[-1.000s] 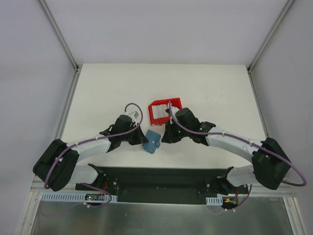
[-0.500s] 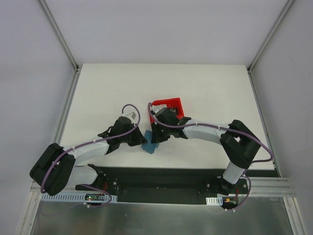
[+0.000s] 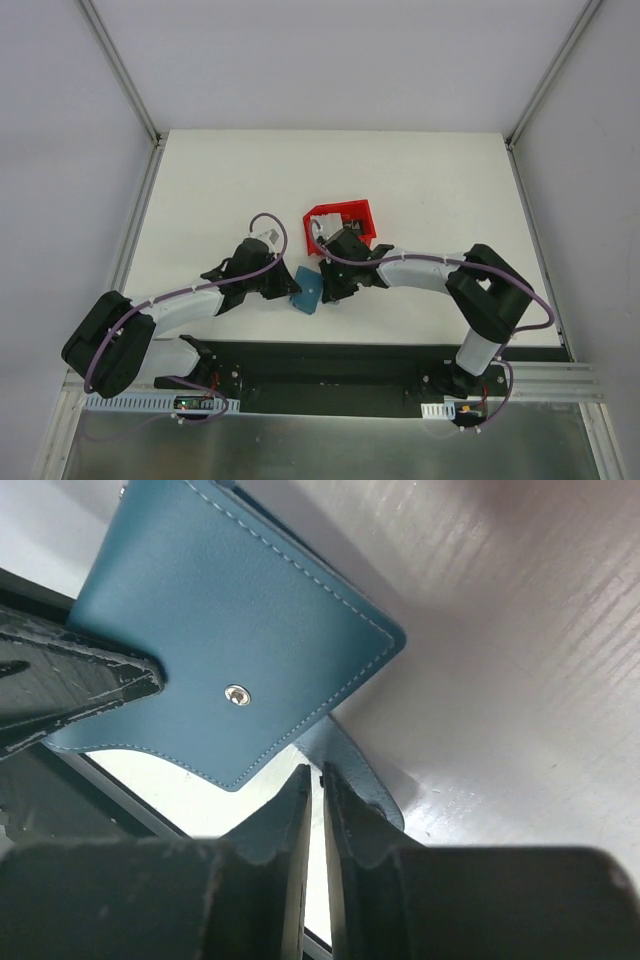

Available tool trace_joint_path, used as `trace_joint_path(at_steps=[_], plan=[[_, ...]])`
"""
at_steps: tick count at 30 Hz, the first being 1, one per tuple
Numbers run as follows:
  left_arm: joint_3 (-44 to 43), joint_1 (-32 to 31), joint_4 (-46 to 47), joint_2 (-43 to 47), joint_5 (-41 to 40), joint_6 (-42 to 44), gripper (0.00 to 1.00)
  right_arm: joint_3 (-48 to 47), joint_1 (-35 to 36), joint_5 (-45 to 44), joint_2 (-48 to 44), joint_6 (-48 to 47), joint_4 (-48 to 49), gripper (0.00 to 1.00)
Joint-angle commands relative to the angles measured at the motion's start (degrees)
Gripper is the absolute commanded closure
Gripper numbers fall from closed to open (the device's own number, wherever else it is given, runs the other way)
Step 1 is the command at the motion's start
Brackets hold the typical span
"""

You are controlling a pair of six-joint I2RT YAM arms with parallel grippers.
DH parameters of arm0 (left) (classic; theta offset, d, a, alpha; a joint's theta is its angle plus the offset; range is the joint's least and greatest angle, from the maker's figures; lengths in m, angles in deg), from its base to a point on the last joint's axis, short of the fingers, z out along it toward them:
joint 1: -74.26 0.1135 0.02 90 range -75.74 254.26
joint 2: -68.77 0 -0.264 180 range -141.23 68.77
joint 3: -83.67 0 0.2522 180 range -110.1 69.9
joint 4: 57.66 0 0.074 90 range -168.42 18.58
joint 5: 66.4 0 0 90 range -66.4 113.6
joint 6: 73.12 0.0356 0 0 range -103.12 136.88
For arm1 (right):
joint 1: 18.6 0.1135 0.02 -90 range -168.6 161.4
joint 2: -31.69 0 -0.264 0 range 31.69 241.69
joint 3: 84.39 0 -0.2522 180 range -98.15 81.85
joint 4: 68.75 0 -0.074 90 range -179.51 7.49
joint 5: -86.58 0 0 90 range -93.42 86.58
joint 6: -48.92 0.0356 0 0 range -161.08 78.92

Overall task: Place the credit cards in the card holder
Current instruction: Open the card holder at the center of the board.

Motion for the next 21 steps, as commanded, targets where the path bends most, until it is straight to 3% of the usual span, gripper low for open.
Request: trace_joint_path(at_steps=[1, 3, 8, 12, 17, 21], plan=[[-0.1, -0.7, -0.2, -0.6, -0.8, 0.2, 0.93, 2.7, -2.3, -0.9, -1.1, -0.9, -0.8, 0.87], [-0.1, -0.7, -0.5, -0.6, -0.8, 0.5, 0.87, 3.1, -2.6, -0.2, -1.1, -1.5, -1.2, 0.87], [-2.2, -0.7, -4.2, 0.0, -2.1, 3.5, 0.50, 6.3, -2.5, -0.7, -1.0, -1.2, -1.3, 0.88], [-4.8, -0.7, -8.3, 1.4, -5.2, 6.3, 0.30, 9.2, -2.3, -0.2, -2.6, -1.0, -0.3, 0.88], [-7.3, -1.2, -10.2, 2.9, -5.3, 9.0, 0.24, 13.3, -2.7, -1.4, -6.0, 0.6, 2.4, 0.88], [-11.3, -5.8, -13.0, 1.9, -8.4, 11.4, 0.23, 14.3, -2.7, -1.4, -7.0, 1.2, 3.7, 0.88]])
